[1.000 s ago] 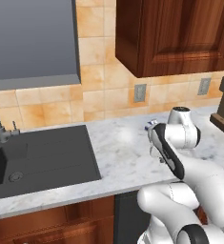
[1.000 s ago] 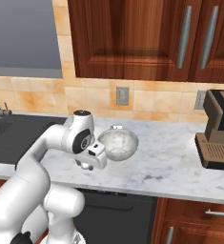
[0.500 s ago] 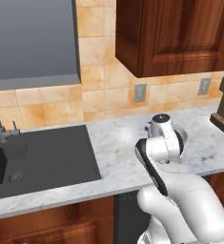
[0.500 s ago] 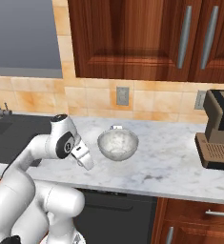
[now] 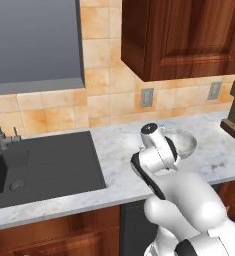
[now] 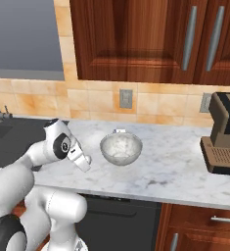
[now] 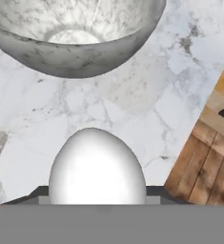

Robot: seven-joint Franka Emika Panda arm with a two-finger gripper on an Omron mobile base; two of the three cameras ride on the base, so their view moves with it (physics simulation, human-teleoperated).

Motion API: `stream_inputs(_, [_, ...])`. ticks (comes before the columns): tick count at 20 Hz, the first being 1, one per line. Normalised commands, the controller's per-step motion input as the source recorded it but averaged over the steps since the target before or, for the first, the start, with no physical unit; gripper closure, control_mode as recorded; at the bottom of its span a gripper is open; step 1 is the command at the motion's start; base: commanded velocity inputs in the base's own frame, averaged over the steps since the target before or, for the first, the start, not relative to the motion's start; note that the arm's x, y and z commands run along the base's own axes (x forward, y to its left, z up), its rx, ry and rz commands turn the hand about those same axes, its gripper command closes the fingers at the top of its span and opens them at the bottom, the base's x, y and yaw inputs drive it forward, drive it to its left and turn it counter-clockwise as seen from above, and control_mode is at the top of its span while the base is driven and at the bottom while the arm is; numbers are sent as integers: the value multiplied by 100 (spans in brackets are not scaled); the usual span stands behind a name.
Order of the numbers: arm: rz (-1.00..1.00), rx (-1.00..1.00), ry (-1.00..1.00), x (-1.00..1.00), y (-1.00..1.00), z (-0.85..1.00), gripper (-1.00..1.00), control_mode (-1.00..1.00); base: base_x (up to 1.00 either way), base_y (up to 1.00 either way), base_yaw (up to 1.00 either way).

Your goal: Gather the eggs and milk located in the vicinity of the sink area and place them right next to the bowl.

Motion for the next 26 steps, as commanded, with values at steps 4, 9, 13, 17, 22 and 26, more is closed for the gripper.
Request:
stream_inputs(4, [-1,-4,0,72,0,-1,100,-100,0,0,0])
stream_inputs(9, [0,-3,1,48,0,0,100,-100,0,0,0])
stream_inputs(13, [0,-1,0,29,0,0,100,-100,0,0,0])
stream_inputs(17, [0,-1,0,13,-5,-8,100,-100,0,0,0])
stream_inputs(22, [-3,0,-1,0,-11,-19,100,-100,0,0,0])
stream_inputs(26, [-7,0,-1,0,-7,-11,100,-100,0,0,0])
